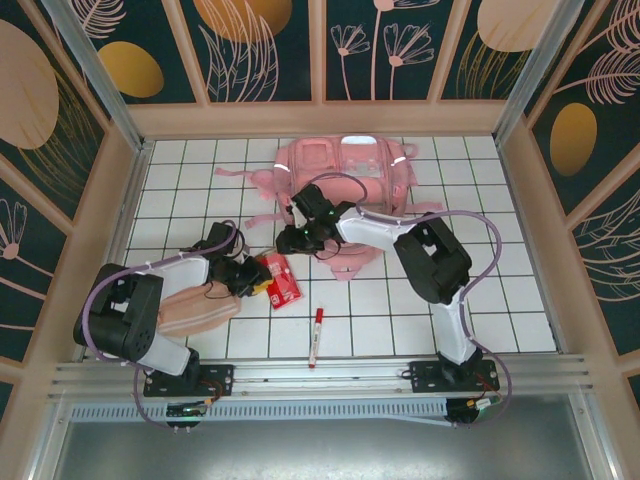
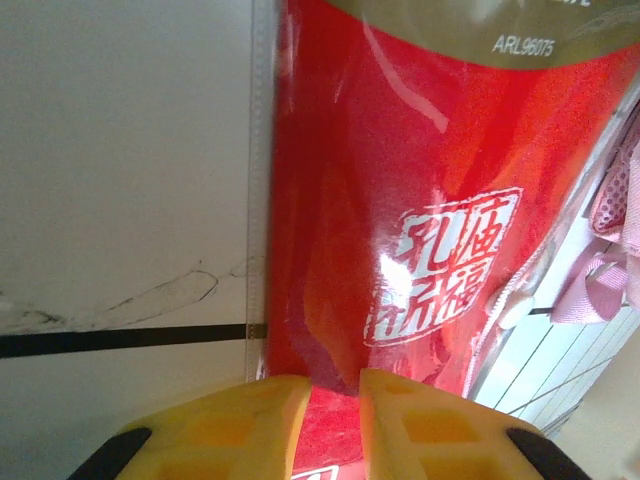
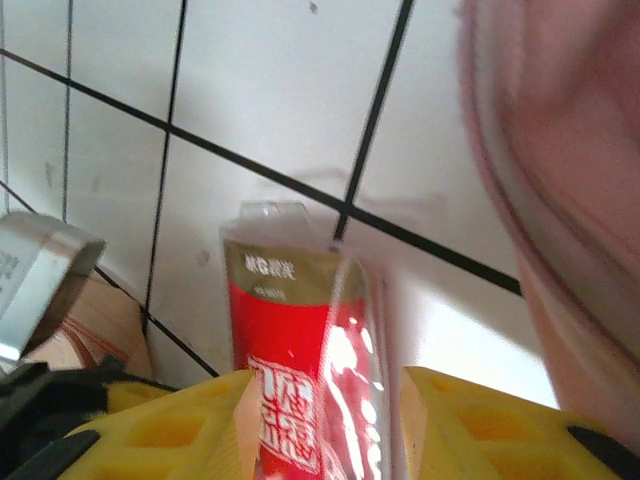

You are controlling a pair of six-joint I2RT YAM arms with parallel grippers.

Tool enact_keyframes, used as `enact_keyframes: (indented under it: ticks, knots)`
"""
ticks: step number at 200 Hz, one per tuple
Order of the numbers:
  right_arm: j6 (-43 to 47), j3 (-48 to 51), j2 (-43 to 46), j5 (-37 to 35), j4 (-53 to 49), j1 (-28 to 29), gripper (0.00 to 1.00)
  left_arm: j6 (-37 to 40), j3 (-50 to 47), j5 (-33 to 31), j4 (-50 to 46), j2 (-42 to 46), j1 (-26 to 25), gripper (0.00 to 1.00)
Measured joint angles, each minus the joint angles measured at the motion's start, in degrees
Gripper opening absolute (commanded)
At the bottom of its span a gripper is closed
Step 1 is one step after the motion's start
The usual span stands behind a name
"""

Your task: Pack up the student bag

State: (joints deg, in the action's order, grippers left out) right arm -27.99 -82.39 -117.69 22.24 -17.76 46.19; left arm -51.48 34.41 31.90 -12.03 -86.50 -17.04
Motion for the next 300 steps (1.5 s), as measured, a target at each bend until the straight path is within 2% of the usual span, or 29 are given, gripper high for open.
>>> enact_keyframes:
  ticks: [43, 70, 121, 154, 232, 259, 266, 300]
  knots:
    - [3.41, -0.13, -2.19, 1.36, -3.26, 2.89, 0.33, -0.52, -0.26, -0.09, 0.33, 0.09, 0.0, 0.2]
    - [5.7, -1.84, -4.02, 2.86, -3.89, 2.38, 0.16, -0.96, -0.98, -0.46, 0.35, 0.87, 0.02, 0.2]
    - [4.96, -0.33, -3.15, 10.6, -0.5, 0.37, 0.14, -1.38, -1.4, -0.79, 0.68, 1.62, 0.07, 0.2]
    - [3.91, 1.51, -1.53, 15.28, 3.04, -0.17, 0.27, -1.75, -1.49, -0.52, 0.66, 1.97, 0.22, 0.2]
    - [6.64, 1.79, -4.2, 15.56, 3.39, -0.5, 0.35, -1.57, -1.92, 1.77, 2.6, -0.17, 0.98, 0.14]
    - [8.02, -1.42, -5.35, 14.49, -0.07, -0.28, 0.38, -1.33, -2.29, 2.14, 3.3, -0.2, 1.01, 0.12]
    - [8.31, -2.43, -5.7, 13.4, -1.07, 0.02, 0.35, -1.31, -2.34, 2.27, 3.56, -0.31, 1.03, 0.12]
    - [11.26, -6.8, -7.19, 4.22, -6.01, 2.16, 0.01, -1.07, -2.38, 2.47, 3.91, 0.04, 1.14, 0.14]
